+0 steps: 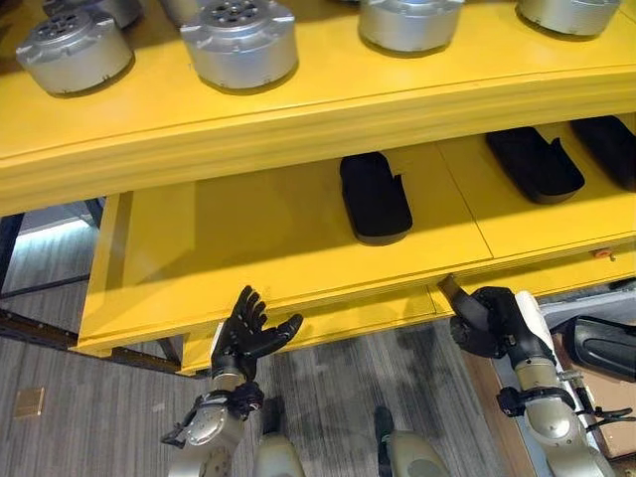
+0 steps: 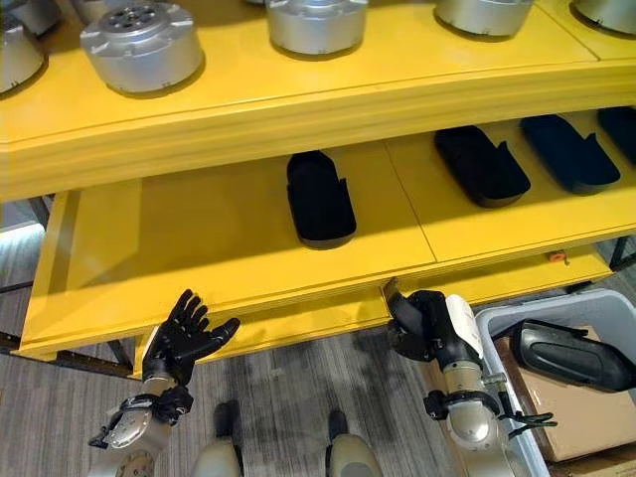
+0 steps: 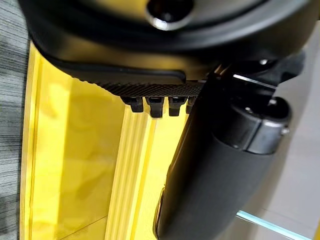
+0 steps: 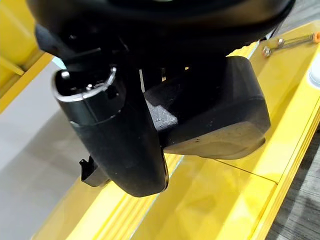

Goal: Move parts from the plastic box to the shelf.

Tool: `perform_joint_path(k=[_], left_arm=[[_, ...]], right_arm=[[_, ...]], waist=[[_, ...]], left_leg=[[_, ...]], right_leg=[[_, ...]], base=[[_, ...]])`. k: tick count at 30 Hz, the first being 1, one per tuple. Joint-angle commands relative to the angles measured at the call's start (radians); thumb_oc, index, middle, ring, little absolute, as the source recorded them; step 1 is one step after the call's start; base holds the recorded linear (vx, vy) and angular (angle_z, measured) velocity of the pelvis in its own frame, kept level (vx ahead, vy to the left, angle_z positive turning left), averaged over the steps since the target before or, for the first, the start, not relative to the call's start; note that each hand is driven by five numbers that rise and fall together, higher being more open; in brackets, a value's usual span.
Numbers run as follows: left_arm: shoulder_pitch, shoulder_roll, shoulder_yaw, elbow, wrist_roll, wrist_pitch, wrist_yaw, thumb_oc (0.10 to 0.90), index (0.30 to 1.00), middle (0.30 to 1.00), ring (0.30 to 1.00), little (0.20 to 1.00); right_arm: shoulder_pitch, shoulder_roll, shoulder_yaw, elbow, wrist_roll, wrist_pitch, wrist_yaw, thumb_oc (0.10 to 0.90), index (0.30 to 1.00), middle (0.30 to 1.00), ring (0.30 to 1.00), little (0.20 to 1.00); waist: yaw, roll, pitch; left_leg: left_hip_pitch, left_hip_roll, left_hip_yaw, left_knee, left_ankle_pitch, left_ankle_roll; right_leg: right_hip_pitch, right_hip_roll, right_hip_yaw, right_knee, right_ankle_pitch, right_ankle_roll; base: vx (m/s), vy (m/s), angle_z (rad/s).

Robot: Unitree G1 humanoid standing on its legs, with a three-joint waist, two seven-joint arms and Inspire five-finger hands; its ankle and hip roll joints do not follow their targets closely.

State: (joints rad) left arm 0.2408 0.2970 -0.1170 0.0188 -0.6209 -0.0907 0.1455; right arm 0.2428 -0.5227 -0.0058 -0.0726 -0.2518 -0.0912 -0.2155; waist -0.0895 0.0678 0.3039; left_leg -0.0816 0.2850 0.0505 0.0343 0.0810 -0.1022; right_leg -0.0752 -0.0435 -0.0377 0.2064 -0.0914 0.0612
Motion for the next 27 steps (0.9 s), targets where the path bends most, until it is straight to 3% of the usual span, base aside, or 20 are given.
perform_joint_path(k=[1,2,6,11,22,27], left_arm=[[-0.053,0.032,0.056,-0.116,0.009,-0.102,-0.016,0.900,1.000,1.000,1.000,1.000],[-0.053,0.032,0.056,-0.116,0.009,-0.102,-0.016,0.900,1.000,1.000,1.000,1.000],[-0.065,0.048,0.048,-0.116,0.013,-0.099,-0.024,0.900,1.000,1.000,1.000,1.000],[-0.103,0.077,0.044,-0.119,0.022,-0.098,-0.025,0.900,1.000,1.000,1.000,1.000],[-0.088,0.088,0.079,-0.118,0.035,-0.095,-0.016,0.900,1.000,1.000,1.000,1.000],[-0.076,0.081,0.093,-0.122,0.046,-0.096,-0.015,0.900,1.000,1.000,1.000,1.000]], right_arm=[[-0.107,-0.016,-0.056,-0.129,-0.006,-0.114,-0.062,0.400,0.300,0.300,0.300,0.300],[-0.106,-0.016,-0.056,-0.129,-0.006,-0.114,-0.062,0.400,0.300,0.300,0.300,0.300],[-0.094,-0.002,-0.078,-0.136,-0.025,-0.102,-0.061,0.400,0.300,0.300,0.300,0.300],[-0.097,0.001,-0.116,-0.160,-0.052,-0.101,-0.081,0.400,0.300,0.300,0.300,0.300],[-0.060,0.008,-0.235,-0.252,-0.144,-0.105,-0.139,0.400,0.300,0.300,0.300,0.300],[-0.021,0.022,-0.288,-0.280,-0.168,-0.107,-0.166,0.400,0.300,0.300,0.300,0.300]], waist=[[0.000,-0.038,-0.095],[0.000,-0.038,-0.095],[-0.009,-0.053,-0.104],[-0.022,-0.079,-0.111],[-0.046,-0.125,-0.135],[-0.061,-0.135,-0.148]], left_leg=[[0.013,-0.001,0.018,-0.014,0.056,-0.017],[0.013,-0.001,0.019,-0.014,0.056,-0.017],[0.004,-0.056,0.062,0.081,-0.045,0.003],[-0.025,-0.087,0.085,0.158,-0.114,0.025],[0.000,-0.079,0.168,0.214,-0.196,0.058],[0.020,-0.074,0.197,0.211,-0.204,0.061]], right_leg=[[0.106,-0.040,0.007,-0.043,-0.082,-0.005],[0.106,-0.040,0.007,-0.044,-0.081,-0.004],[0.143,-0.127,0.025,-0.095,-0.045,0.043],[0.130,-0.174,0.041,-0.095,-0.026,0.073],[0.109,-0.195,0.099,-0.110,0.007,0.103],[0.107,-0.197,0.121,-0.119,0.017,0.109]], base=[[0.18,0.266,-0.12],[0.15,0.292,0.04],[0.09,0.301,-0.13],[0.02,0.205,-0.09],[0.04,0.091,-0.14],[0.03,0.035,-0.22]])
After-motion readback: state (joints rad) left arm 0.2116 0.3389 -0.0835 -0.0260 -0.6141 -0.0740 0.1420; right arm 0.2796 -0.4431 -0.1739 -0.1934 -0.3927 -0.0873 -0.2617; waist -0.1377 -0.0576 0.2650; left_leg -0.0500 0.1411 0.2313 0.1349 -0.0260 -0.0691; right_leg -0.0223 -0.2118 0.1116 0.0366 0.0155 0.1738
